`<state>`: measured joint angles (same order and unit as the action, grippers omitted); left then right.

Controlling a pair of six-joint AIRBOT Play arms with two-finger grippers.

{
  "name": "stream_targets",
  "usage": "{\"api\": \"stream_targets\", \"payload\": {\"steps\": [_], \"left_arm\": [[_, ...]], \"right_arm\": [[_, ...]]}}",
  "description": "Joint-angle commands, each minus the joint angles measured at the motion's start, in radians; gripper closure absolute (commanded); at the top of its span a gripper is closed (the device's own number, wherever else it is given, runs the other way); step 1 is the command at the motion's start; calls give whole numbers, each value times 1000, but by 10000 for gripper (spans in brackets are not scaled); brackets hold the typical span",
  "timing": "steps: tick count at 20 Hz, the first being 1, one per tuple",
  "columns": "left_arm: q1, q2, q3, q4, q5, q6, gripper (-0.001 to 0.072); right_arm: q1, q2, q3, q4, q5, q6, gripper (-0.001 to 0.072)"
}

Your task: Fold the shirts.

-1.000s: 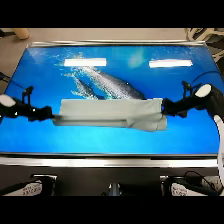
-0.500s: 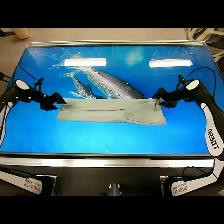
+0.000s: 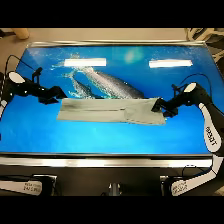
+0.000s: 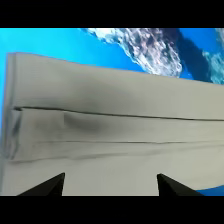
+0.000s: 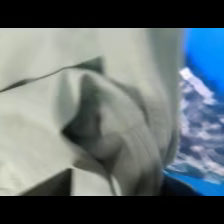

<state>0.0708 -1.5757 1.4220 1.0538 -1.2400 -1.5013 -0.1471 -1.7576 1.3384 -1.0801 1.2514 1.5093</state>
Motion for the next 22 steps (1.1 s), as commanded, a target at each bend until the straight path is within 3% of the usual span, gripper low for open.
{"api": "stream_targets", "payload": {"steps": [1, 2, 3, 4, 6, 10, 14, 16, 19, 22], "left_arm": [[-116, 13, 1, -1, 8, -4, 11], [-160, 1, 1, -1, 22, -16, 164], [-212, -16, 0, -4, 50, -18, 494], [-264, -34, -3, -14, 99, -18, 679], [-379, -92, -3, -93, 218, -18, 678], [-586, -259, -3, -515, 418, -14, 679], [-767, -387, 10, -908, 530, 94, 679], [-808, -431, 42, -1062, 565, 208, 679], [-754, -426, 67, -1080, 489, 307, 683], [-624, -311, 58, -803, 378, 277, 684]], "right_arm": [[58, -19, 2, 39, 10, 16, 700], [58, 0, 16, 59, 33, 18, 690], [58, 33, 38, 63, 51, 15, 692], [58, 76, 64, 63, 69, 16, 692], [58, 174, 105, 70, 90, 37, 692], [58, 409, 125, 145, 202, 103, 692], [58, 591, 124, 145, 274, 168, 692], [58, 631, 125, 146, 275, 180, 691], [58, 630, 124, 148, 282, 197, 692], [63, 575, 124, 212, 223, 198, 692]]}}
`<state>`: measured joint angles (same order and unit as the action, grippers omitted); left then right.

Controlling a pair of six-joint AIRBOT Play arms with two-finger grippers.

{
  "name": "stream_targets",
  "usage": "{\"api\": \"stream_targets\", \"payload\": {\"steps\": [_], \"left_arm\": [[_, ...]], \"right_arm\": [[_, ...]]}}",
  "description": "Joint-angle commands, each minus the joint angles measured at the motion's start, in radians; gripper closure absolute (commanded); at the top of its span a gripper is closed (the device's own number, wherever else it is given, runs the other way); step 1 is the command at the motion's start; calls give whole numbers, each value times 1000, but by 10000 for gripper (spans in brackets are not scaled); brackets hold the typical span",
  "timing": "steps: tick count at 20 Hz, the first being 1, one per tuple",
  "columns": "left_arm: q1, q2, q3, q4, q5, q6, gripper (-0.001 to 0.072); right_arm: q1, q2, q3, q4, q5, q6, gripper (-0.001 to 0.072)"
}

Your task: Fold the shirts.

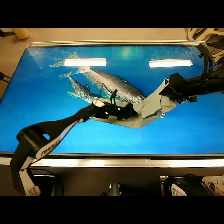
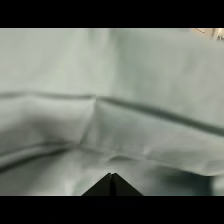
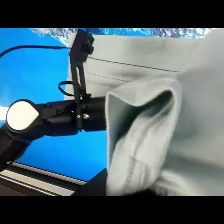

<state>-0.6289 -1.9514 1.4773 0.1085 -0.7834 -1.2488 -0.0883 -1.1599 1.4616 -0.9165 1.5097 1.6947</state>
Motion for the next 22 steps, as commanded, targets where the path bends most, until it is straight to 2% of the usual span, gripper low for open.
{"api": "stream_targets", "payload": {"steps": [1, 3, 4, 7, 9, 10, 11, 12, 13, 15, 16, 18, 20, 21, 22], "left_arm": [[121, 128, 2, 294, -89, -26, 684], [220, 278, 2, 558, -97, -114, 683], [274, 359, 2, 634, -103, -129, 683], [416, 566, 2, 689, -123, -147, 682], [479, 680, 2, 689, -127, -151, 682], [499, 726, 2, 689, -129, -151, 682], [512, 761, 2, 690, -138, -151, 682], [522, 788, 2, 690, -163, -150, 682], [530, 803, 2, 698, -194, -150, 681], [529, 815, 2, 779, -266, -150, 681], [528, 814, -3, 819, -291, -150, 681], [528, 814, -28, 874, -298, -150, 681], [529, 814, -56, 887, -298, -151, 681], [527, 814, -70, 886, -299, -154, 681], [523, 814, -84, 887, -298, -168, 681]], "right_arm": [[24, -56, 1, 56, -60, 12, 692], [125, -143, 1, 69, -149, 4, 692], [193, -201, 2, 97, -218, -11, 692], [383, -405, 2, 268, -434, -73, 691], [478, -558, 2, 424, -509, -127, 687], [511, -630, 2, 516, -526, -174, 537], [523, -685, 2, 612, -527, -240, 136], [516, -715, 2, 681, -497, -298, 17], [492, -721, 2, 685, -458, -301, 13], [393, -692, 2, 596, -341, -290, 15], [328, -660, 2, 500, -293, -245, 23], [203, -580, 2, 220, -199, -146, 43], [119, -521, -4, -153, -98, -41, 46], [102, -514, -20, -280, -54, -6, 54], [100, -517, -49, -301, -42, -10, 55]]}}
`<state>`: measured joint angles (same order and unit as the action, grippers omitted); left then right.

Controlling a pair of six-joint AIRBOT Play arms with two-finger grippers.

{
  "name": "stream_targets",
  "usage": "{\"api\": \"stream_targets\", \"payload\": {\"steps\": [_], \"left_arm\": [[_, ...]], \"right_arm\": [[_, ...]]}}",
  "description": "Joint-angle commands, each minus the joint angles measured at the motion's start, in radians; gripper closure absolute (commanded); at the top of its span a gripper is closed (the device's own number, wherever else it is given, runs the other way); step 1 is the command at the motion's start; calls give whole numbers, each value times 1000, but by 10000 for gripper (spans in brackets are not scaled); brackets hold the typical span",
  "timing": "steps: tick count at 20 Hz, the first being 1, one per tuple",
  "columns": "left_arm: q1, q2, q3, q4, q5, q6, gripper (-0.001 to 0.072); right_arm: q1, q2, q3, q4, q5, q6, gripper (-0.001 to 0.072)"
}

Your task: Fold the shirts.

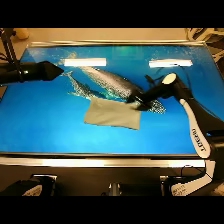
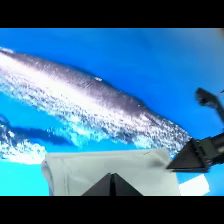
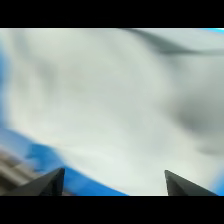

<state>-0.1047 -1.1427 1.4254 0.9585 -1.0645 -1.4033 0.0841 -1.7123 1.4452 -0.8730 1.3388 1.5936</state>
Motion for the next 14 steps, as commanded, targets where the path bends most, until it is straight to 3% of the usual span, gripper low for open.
{"api": "stream_targets", "payload": {"steps": [1, 3, 5, 6, 7, 8, 9, 11, 14], "left_arm": [[-4, 6, -44, 36, -17, -15, 681], [-12, 6, -56, 36, -17, -21, 681], [-18, 6, -56, 35, -18, -22, 681], [-19, 6, -56, 32, -18, -23, 681], [-20, 6, -56, 31, -18, -23, 681], [-20, 6, -56, 29, -18, -23, 681], [-20, 6, -56, 29, -18, -23, 681], [-20, 6, -56, 29, -18, -23, 681], [-20, 6, -56, 29, -21, -23, 680]], "right_arm": [[-66, 32, -79, -298, 96, 72, 55], [-25, 16, -155, -174, -26, 32, 53], [20, -20, -172, -150, -131, 55, 55], [34, -37, -172, -130, -174, 75, 115], [35, -51, -172, -74, -209, 73, 265], [30, -55, -171, -9, -237, 57, 504], [15, -52, -163, 53, -257, 22, 688], [-61, -45, -84, 87, -230, -30, 690], [-290, -26, 82, 45, -117, -7, 692]]}}
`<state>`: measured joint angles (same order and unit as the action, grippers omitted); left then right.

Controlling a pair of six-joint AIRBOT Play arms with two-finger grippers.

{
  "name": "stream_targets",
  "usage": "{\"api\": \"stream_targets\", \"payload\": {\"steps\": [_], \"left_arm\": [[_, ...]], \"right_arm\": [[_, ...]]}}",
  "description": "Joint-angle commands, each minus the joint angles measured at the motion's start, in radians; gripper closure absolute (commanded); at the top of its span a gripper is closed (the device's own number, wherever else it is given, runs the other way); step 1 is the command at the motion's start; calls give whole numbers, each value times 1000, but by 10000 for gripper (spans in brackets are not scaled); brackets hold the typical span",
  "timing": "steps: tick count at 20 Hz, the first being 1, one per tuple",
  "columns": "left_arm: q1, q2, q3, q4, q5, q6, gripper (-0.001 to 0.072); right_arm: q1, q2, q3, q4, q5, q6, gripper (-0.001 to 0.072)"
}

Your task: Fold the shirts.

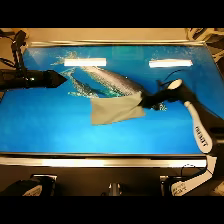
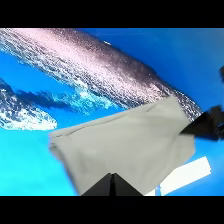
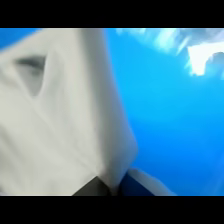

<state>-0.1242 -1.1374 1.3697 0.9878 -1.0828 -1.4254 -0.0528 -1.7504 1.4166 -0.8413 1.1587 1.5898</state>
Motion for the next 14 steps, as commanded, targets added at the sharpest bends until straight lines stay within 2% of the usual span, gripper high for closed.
{"api": "stream_targets", "payload": {"steps": [1, 3, 8, 9, 14], "left_arm": [[-1, 0, -1, 0, -3, 0, 681], [-1, 0, -1, 0, -3, 0, 681], [-2, 0, 0, 0, -3, -5, 680], [-2, 0, -1, 0, -3, -16, 680], [-2, 0, -1, 0, -5, -19, 680]], "right_arm": [[-241, 27, 140, -6, 104, 17, 692], [-427, 74, 155, -76, 206, 46, 691], [-786, 149, 129, -451, 461, 57, 691], [-846, 170, 95, -471, 455, 92, 692], [-1060, 304, -199, -558, 387, 127, 692]]}}
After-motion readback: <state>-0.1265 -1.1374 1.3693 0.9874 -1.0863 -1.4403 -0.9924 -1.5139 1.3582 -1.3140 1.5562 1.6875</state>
